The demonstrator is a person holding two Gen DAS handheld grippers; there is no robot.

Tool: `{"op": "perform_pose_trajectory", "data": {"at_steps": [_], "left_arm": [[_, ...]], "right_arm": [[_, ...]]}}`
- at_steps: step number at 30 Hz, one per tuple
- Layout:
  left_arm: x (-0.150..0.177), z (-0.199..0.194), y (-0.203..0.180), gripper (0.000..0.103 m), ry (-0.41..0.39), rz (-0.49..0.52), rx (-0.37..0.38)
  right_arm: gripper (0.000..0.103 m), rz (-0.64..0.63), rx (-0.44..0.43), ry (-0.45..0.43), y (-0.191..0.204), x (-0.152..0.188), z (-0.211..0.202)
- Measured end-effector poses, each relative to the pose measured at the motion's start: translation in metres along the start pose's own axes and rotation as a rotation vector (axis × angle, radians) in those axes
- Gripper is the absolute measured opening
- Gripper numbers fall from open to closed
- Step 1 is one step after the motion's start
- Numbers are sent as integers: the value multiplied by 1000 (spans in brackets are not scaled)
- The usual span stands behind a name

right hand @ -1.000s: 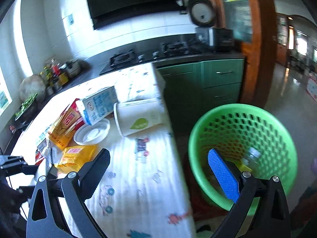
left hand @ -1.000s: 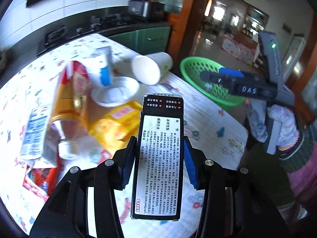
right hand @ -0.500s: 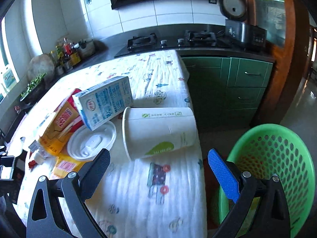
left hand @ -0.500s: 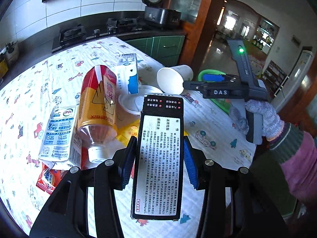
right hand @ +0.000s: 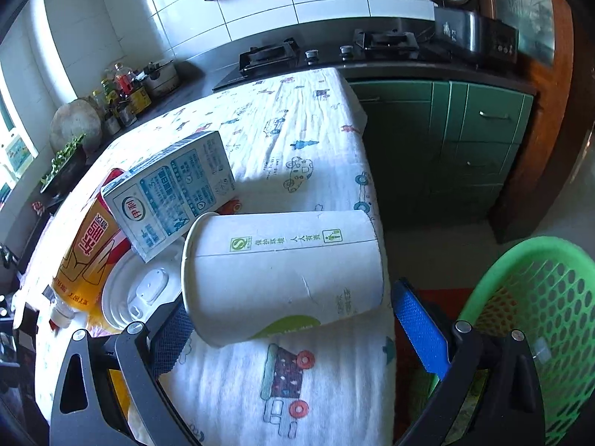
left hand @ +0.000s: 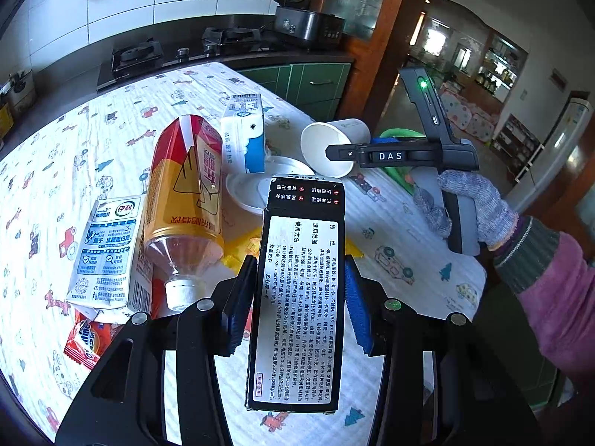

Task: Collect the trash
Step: 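Grasp the white paper cup with the right tool while the left tool holds the box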

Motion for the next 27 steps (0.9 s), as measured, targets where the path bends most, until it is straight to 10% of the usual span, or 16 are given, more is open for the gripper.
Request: {"op": "perform_pose_trajectory", "data": {"at_steps": [7, 27], "left_arm": [[0, 2, 1, 46, 3, -6, -2], [-3, 0, -21, 46, -9, 19, 43]], "right_arm": [[81, -75, 41, 8, 10, 3, 2], [79, -63, 146, -55, 4, 24, -46]]}}
Point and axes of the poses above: each gripper's, at about its wrist camera, not at the fingertips, and z roughly the way its jaws point, y to its left, x to its underside, the point moved 4 cm from there along z, roughly the way its jaws point, and after that the axes turned 7 degrees about -y, right-handed, at the moved point
